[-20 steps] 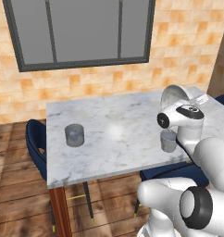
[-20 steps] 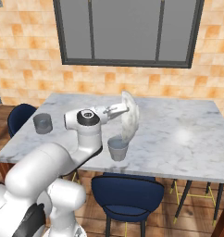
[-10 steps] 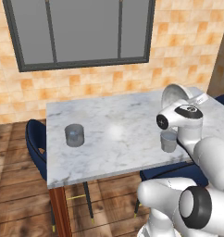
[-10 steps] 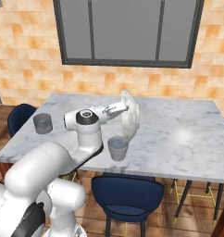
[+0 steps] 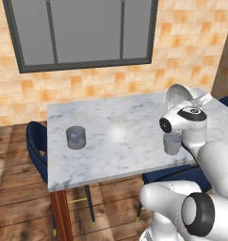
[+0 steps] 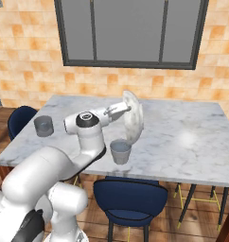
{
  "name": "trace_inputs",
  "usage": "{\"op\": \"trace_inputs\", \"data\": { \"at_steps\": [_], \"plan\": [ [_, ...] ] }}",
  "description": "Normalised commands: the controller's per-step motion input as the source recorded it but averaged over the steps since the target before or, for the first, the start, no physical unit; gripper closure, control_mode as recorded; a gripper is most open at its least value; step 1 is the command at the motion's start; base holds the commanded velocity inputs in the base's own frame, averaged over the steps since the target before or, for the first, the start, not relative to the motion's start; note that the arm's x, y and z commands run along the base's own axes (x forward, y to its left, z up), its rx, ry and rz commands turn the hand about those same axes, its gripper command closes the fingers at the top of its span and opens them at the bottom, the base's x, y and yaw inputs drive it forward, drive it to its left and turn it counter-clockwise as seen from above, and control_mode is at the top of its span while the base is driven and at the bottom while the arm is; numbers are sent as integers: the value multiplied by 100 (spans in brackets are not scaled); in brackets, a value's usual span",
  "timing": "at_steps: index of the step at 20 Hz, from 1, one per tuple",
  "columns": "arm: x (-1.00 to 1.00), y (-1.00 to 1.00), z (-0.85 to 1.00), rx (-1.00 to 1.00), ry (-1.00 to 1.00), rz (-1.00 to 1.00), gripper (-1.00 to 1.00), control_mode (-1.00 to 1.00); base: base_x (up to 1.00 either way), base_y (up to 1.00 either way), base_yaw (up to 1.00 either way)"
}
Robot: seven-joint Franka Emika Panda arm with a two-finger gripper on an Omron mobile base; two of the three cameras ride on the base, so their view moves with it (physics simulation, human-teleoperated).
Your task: There are four ice cubes in the ice bowl. Place two ice cubes in each glass of water.
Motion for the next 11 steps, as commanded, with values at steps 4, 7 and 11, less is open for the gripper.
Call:
{"op": "trace_inputs", "data": {
  "at_steps": [4, 7, 11],
  "plan": [
    [-33, 10, 33, 13, 0, 3, 100, -100, 0, 0, 0],
    [-51, 13, 49, 39, -13, 5, 100, -100, 0, 0, 0],
    [-60, 1, 34, 69, -25, 0, 100, -100, 0, 0, 0]
  ]
}}
